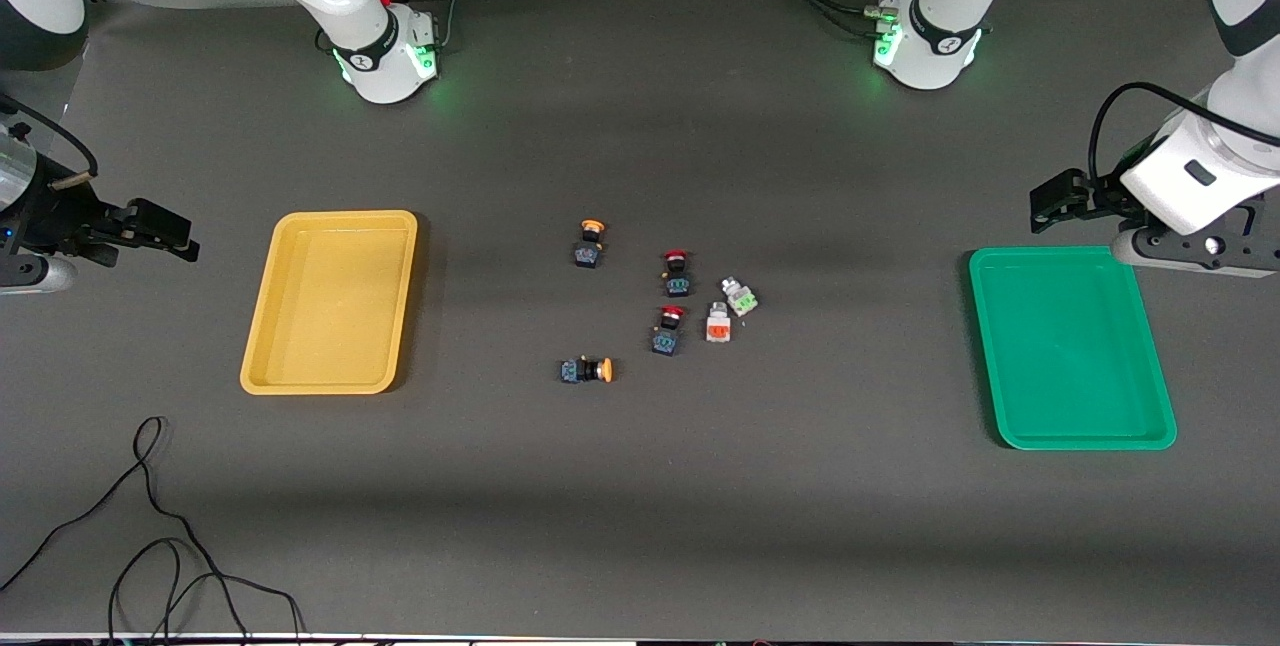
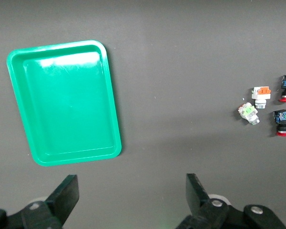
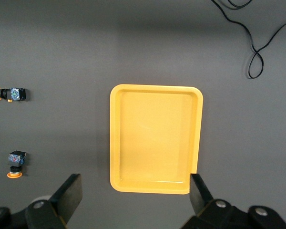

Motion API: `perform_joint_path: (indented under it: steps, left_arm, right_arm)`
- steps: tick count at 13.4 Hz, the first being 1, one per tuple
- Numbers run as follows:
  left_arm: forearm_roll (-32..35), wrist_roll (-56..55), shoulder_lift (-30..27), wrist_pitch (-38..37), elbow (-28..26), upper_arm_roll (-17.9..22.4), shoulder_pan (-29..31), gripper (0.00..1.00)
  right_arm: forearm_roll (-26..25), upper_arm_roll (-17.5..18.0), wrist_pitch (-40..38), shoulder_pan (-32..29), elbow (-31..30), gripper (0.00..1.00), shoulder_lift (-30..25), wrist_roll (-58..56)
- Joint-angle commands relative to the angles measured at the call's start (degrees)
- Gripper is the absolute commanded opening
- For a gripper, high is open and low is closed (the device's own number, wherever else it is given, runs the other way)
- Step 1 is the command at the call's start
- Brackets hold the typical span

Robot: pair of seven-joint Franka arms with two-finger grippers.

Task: Place green and yellow buttons in trays
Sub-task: 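Move both grippers toward the buttons at the table center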

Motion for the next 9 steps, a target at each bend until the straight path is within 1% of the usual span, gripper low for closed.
perform_joint_path:
  steps: [1, 9]
  left_arm:
    - [0.6, 0.7, 0.3, -1.5, 1.1, -0.1, 0.1, 1.00]
    - [0.6, -0.1, 0.2, -4.6, 1.1, -0.1, 0.2, 1.00]
  right_arm:
    - [-0.4, -0.2, -0.9, 0.5, 1.6, 1.00, 0.6, 0.7]
    - [-0.5, -0.2, -1.0, 0.5, 1.7, 1.00, 0.7, 0.7]
